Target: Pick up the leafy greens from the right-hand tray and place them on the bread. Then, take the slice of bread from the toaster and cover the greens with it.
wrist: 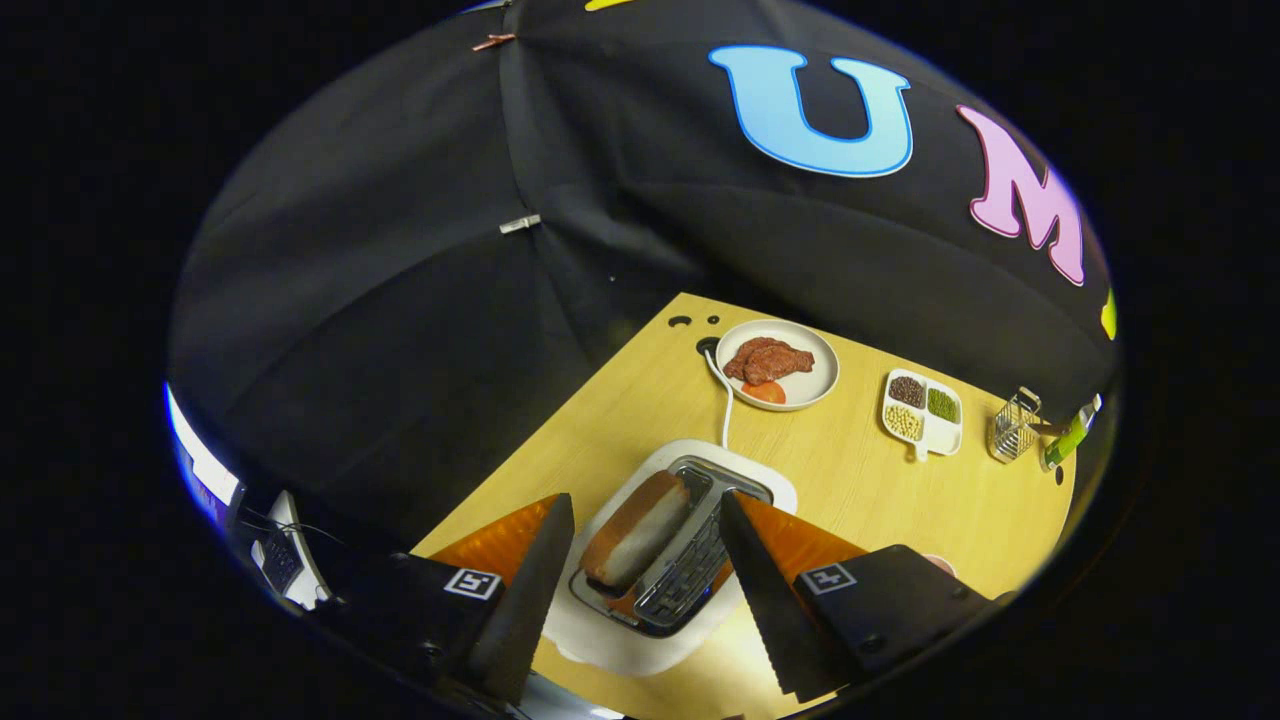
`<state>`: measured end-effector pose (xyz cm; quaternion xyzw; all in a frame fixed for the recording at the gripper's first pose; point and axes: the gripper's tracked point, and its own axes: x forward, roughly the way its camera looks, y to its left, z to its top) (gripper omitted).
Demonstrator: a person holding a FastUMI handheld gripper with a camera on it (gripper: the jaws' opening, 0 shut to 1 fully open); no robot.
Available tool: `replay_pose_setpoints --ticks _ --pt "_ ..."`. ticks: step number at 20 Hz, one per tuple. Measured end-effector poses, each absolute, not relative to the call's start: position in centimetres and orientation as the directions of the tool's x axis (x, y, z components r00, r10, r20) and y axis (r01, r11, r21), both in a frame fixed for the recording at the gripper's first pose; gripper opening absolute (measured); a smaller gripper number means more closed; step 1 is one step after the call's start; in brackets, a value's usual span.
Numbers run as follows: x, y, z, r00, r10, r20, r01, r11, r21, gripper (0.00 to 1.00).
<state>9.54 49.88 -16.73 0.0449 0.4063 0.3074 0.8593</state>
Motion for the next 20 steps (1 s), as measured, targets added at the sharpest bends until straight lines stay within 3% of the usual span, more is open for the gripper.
replay_pose_setpoints --ticks 3,5,7,10,12,14,20 --pt "9.8 50.5 -19.4 0.476 0.517 -0.712 -0.47 0.833 0.29 0.89" --pt "9.5 50.7 -20.1 0.469 0.502 -0.726 -0.453 0.843 0.29 0.8" --pt "9.3 50.8 -20.6 0.462 0.492 -0.738 -0.427 0.853 0.301 0.54" --pt "9.5 50.9 -20.6 0.457 0.494 -0.74 -0.39 0.859 0.332 0.36" --pt "9.6 50.5 -20.6 0.462 0.487 -0.741 -0.363 0.866 0.343 0.17" --pt "9.7 50.4 -20.1 0.471 0.496 -0.729 -0.351 0.864 0.361 0.12" --pt "10.1 49.7 -16.0 0.51 0.542 -0.668 -0.361 0.84 0.405 0.12"
